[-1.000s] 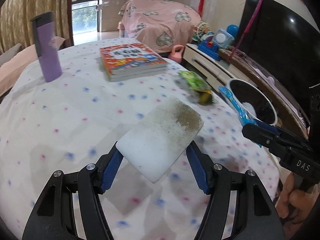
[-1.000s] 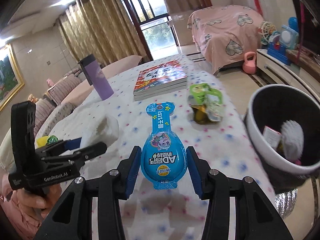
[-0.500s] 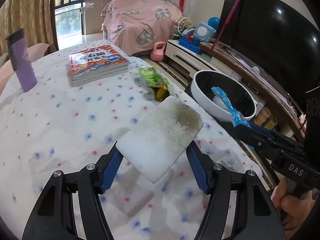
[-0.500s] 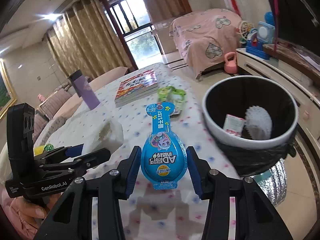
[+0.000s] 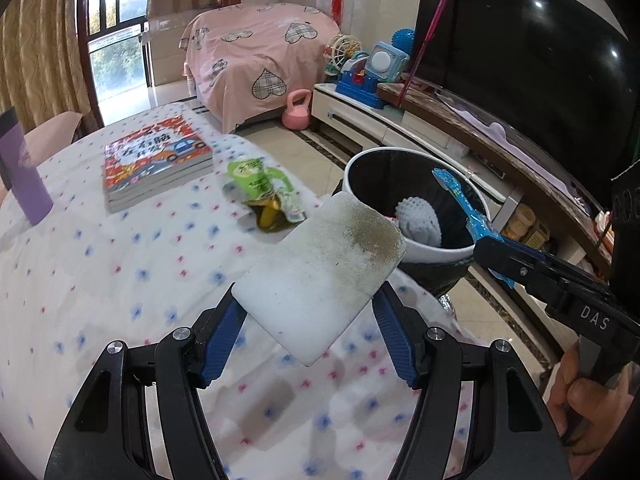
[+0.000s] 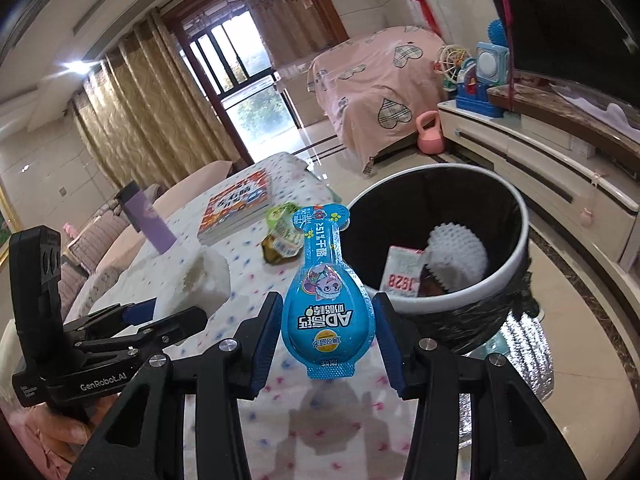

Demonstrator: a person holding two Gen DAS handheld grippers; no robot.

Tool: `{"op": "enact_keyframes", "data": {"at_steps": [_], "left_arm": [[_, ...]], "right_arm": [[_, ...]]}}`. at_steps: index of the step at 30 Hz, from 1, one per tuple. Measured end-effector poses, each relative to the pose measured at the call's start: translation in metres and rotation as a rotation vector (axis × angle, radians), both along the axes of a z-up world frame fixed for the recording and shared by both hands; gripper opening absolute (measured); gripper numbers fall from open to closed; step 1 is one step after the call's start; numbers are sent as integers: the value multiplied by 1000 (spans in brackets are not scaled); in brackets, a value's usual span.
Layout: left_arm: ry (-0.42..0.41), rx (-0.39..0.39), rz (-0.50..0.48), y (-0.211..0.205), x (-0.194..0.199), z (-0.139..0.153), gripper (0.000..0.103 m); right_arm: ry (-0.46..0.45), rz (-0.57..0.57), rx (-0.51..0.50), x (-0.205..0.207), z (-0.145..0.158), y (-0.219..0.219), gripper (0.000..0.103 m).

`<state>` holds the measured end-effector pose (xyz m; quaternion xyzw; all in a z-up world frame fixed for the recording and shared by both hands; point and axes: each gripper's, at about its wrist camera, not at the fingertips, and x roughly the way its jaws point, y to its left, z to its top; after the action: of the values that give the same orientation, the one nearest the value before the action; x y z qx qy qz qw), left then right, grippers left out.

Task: Collect trash
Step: 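Carry the sponge block and blue candy toy over the trash bin with both tools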

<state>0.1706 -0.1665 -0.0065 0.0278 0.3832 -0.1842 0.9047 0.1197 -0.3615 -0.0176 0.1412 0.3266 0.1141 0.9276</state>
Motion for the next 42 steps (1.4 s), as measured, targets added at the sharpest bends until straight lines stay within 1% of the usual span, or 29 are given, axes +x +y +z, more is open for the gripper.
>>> {"op": "enact_keyframes", "data": {"at_steps": [8, 18, 30, 42], "left_arm": [[-9, 15, -19, -18, 8, 5, 65], [-16, 31, -50, -41, 19, 8, 65], [-20, 42, -73, -64, 31, 9, 65], [-26, 40, -70, -78, 48, 14, 65]], "right_arm": [[-16, -27, 3, 4, 8, -20, 47], [-20, -55, 11, 10, 11, -41, 47], [-21, -81, 6, 22, 13, -57, 47], [-13, -89, -10, 39, 14, -68, 47]]}}
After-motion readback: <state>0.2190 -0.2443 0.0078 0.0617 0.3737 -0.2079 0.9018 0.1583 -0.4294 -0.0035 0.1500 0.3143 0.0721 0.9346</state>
